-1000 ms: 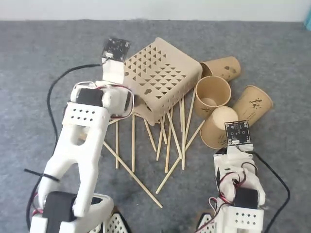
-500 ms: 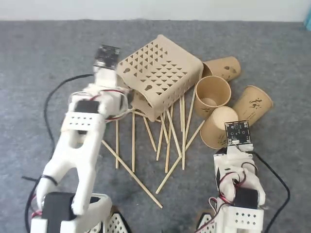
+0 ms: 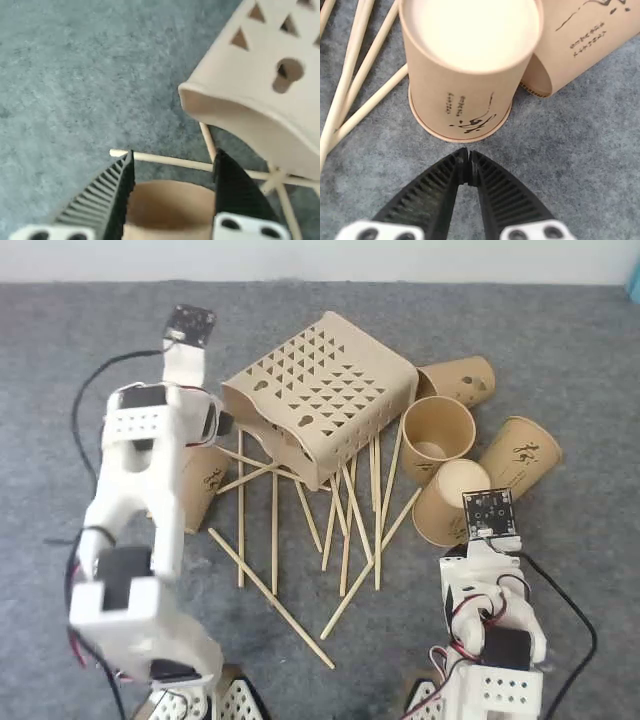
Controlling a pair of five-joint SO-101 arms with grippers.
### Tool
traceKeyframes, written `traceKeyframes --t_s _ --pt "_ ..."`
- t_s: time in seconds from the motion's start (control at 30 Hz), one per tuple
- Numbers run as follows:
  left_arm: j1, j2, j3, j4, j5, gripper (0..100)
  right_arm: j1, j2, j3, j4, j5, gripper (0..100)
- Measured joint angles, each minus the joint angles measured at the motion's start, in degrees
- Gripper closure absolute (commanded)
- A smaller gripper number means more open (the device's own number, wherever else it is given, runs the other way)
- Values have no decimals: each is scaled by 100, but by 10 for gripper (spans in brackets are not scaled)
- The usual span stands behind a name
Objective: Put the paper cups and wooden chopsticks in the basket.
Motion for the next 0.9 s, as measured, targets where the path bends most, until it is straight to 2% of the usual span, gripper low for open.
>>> traceKeyframes --t_s 0.1,0.33,0.5,0.7,0.77,0.9 --pt "-18 633 -325 -264 -18 761 9 0 0 0 0 989" --pt "-26 1310 -431 -1811 510 761 0 0 0 0 18 989" --pt "70 1512 -431 -2488 976 761 0 0 0 0 615 989" --pt "229 1934 -431 -3349 1099 767 -9 0 0 0 1081 989" --pt "264 2127 -431 -3719 1108 811 -9 0 0 0 1116 989" --pt "369 2470 -431 -4176 1108 1000 -9 0 0 0 1125 989"
